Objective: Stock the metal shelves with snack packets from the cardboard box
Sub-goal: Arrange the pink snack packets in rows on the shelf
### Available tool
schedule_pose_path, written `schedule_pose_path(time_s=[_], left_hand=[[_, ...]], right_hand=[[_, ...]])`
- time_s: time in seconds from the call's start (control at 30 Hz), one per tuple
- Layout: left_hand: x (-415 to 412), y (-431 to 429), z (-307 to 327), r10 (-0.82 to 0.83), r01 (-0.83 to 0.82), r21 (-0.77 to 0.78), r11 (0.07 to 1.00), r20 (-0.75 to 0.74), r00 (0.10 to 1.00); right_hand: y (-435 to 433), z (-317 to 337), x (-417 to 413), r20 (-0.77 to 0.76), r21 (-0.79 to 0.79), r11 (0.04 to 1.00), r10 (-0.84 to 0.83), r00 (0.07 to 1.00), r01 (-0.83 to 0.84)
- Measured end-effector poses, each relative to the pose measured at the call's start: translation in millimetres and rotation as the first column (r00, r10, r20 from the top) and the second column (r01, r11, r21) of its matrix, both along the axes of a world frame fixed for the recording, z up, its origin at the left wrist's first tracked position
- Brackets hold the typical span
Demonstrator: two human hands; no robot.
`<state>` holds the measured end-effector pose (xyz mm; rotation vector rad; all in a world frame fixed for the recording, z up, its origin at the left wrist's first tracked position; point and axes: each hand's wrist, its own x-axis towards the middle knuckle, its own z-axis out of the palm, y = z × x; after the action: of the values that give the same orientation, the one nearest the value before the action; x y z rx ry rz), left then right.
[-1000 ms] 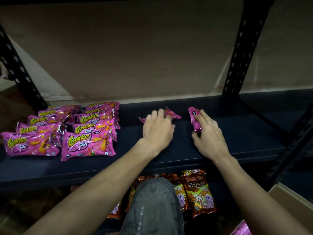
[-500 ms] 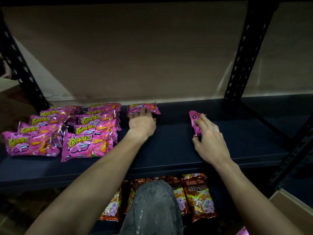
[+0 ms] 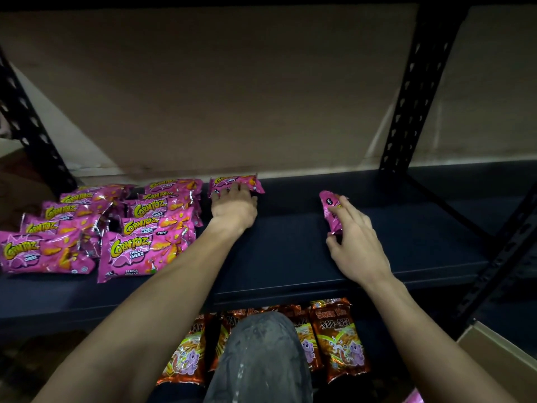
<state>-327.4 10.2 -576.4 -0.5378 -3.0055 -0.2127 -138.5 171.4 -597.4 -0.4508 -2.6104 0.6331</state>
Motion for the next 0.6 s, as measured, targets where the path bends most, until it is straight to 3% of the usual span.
schedule_pose_path(time_s=[0.2, 0.3, 0.4, 0.47, 0.53, 0.6], left_hand=[[13.0, -0.2, 14.7, -0.07, 0.073, 0.034, 0.997, -0.084, 0.994], [26.4, 8.6, 31.4, -0.192, 0.197, 0.172, 0.965, -0.046, 0.98], [42.8, 18.6, 46.5, -0.35, 0.319, 0.386, 0.866, 0.012, 0.937], [54.9, 22.6, 53.0, -0.339, 0.282, 0.552, 0.785, 0.002, 0.941], [62.4, 26.6, 54.4, -0.284, 0.184, 0.711, 0.679, 0.023, 0.959], [70.7, 28.0, 53.0, -0.331, 0.068, 0.796, 0.602, 0.171, 0.928]], right_hand=[[3.3, 2.0, 5.1, -0.2, -0.211, 0.973, 0.051, 0.979, -0.094], [7.2, 7.5, 4.5, -0.327, -0.362, 0.917, 0.043, 0.944, -0.167], [4.4, 12.8, 2.1, -0.412, -0.579, 0.772, 0.001, 0.911, -0.263], [0.4, 13.7, -0.5, -0.456, -0.638, 0.719, -0.064, 0.887, -0.276], [-2.8, 12.5, -2.4, -0.492, -0.59, 0.767, -0.095, 0.865, -0.251], [-8.1, 10.5, -2.7, -0.507, -0.504, 0.834, -0.075, 0.858, -0.225]])
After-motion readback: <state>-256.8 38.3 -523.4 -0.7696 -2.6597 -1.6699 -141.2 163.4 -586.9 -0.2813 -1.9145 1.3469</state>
